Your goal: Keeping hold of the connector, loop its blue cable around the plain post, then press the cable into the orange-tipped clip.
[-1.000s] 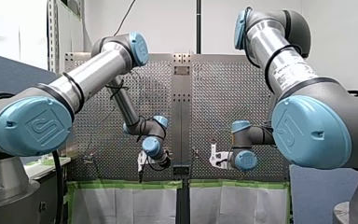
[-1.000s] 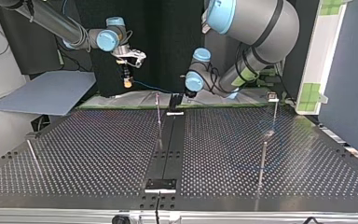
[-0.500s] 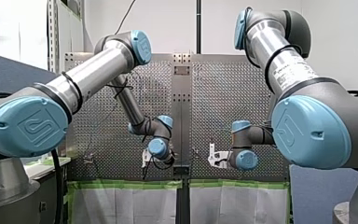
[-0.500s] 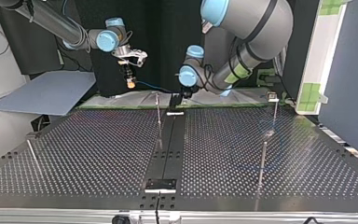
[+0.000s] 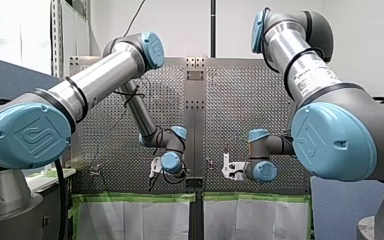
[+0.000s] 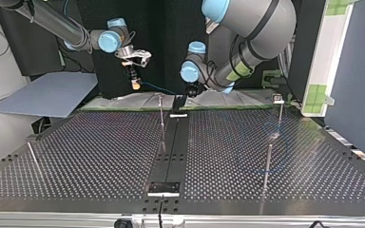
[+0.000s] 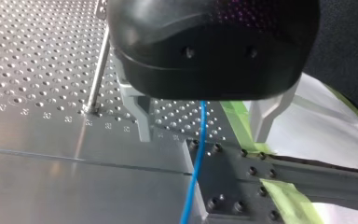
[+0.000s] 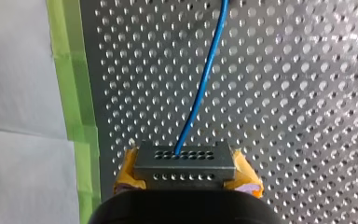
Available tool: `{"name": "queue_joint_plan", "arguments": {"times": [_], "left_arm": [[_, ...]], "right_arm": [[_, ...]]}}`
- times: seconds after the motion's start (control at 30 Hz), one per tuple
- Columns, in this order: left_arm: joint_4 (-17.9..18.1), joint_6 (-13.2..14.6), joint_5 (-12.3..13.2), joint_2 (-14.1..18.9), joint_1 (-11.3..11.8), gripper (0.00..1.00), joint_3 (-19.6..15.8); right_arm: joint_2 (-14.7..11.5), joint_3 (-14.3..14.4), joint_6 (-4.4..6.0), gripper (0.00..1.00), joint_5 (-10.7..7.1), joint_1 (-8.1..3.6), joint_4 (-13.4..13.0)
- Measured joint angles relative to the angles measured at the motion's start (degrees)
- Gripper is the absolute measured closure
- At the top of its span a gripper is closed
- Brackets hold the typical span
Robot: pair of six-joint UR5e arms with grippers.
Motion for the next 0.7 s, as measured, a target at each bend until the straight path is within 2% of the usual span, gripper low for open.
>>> {"name": "queue_joint_plan", "arguments": {"times": [0.17, 0.5, 0.7], "left_arm": [[0.5, -0.2, 0.4, 0.0, 0.0, 0.00, 0.0], [0.4, -0.9, 0.3, 0.0, 0.2, 0.00, -0.1], [0.7, -0.6, 0.4, 0.0, 0.1, 0.00, -0.1]], "right_arm": [[0.0, 0.0, 0.02, 1.00, -0.75, 0.03, 0.2], [0.0, 0.0, -0.04, 1.00, -1.00, 0.18, 0.5], [0.0, 0.0, 0.02, 1.00, -2.06, 0.23, 0.6]]}}
